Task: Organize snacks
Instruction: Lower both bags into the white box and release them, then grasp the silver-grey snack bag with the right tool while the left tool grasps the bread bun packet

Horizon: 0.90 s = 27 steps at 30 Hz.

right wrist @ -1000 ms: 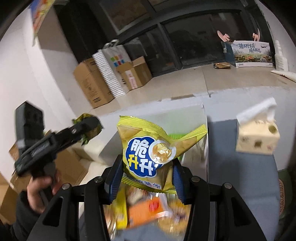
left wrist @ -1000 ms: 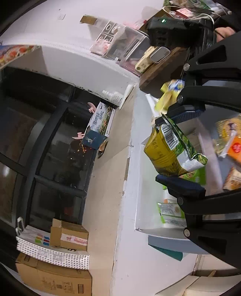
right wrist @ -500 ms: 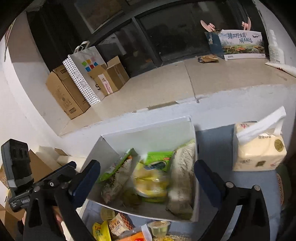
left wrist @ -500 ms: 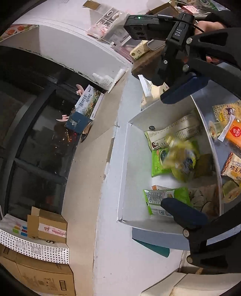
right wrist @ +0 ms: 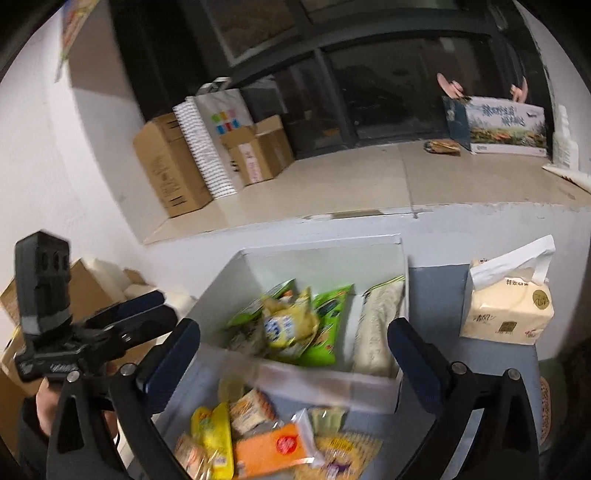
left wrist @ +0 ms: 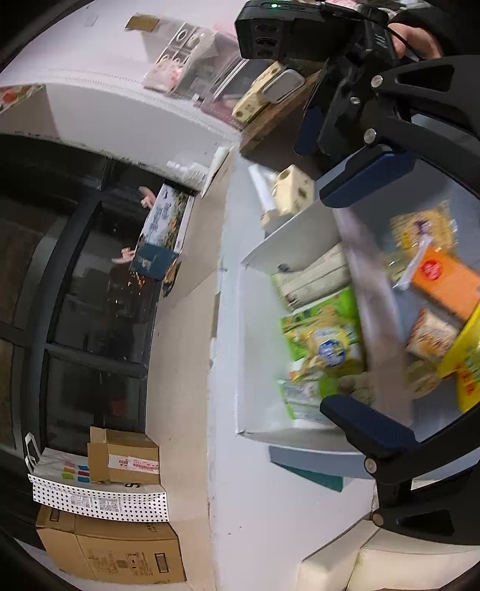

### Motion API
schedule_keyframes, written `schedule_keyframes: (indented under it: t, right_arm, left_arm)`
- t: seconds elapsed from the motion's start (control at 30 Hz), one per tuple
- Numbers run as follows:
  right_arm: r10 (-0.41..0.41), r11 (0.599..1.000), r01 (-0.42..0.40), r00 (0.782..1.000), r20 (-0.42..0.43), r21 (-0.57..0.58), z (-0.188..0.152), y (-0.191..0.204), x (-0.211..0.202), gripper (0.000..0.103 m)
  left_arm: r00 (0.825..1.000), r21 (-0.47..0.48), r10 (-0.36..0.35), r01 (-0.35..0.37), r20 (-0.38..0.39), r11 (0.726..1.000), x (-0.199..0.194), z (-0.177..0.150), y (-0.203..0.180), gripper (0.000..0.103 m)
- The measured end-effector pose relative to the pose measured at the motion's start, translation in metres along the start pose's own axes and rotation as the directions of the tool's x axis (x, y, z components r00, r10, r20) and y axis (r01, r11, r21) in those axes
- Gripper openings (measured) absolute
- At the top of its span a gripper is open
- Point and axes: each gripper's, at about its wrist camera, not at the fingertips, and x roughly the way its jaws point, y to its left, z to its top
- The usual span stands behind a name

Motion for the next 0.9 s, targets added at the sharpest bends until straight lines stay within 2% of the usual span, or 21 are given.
schedule_keyframes:
  t: [0.1, 0.27, 0.4, 0.47, 0.63, 0.8, 0.9]
  right_arm:
    - [0.020, 0.998, -0.021, 1.000, -0.007, -0.063, -0.026, 0.013, -0.022, 0.103]
    - [0.045, 0.988, -0.056, 0.996, -0.074, -0.146, -0.086, 0.024, -0.052, 0.103]
    - [0.072, 0.986, -0.090, 0.989, -0.130, -0.137, -0.140, 0.024, -0.068, 0.103]
    - [0.060, 0.988, -0.078, 0.989, -0.136, -0.130, -0.159, 0.023, -0.073, 0.103]
    - [0.047, 0.978, -0.073, 0.989, -0.138, -0.195, -0.182, 0.033, -0.077, 0.103]
    - [0.070, 0.963, -0.117, 0.979, -0.192, -0.243, -0.192, 0.045, -0.064, 0.103]
    - [0.063, 0.956, -0.130, 0.966, -0.250, -0.262, -0.196, 0.053, -0.045, 0.103]
  left_arm:
    - [0.999, 0.013, -0.043, 0.043, 0.011, 0.999, -0.025, -0.025, -0.012, 0.103]
    - [0.998, 0.013, -0.055, 0.055, 0.033, 0.998, -0.061, -0.071, -0.028, 0.103]
    - [0.999, -0.015, -0.035, 0.035, 0.009, 0.999, -0.076, -0.111, -0.034, 0.103]
    - [0.999, -0.035, -0.032, 0.032, -0.009, 0.999, -0.083, -0.131, -0.036, 0.103]
    - [0.999, -0.046, 0.010, -0.012, -0.046, 0.999, -0.091, -0.157, -0.036, 0.103]
    - [0.999, -0.084, 0.022, -0.024, -0.028, 0.996, -0.103, -0.165, -0.030, 0.103]
    - [0.999, -0.067, 0.040, -0.041, -0.013, 0.997, -0.110, -0.164, -0.027, 0.103]
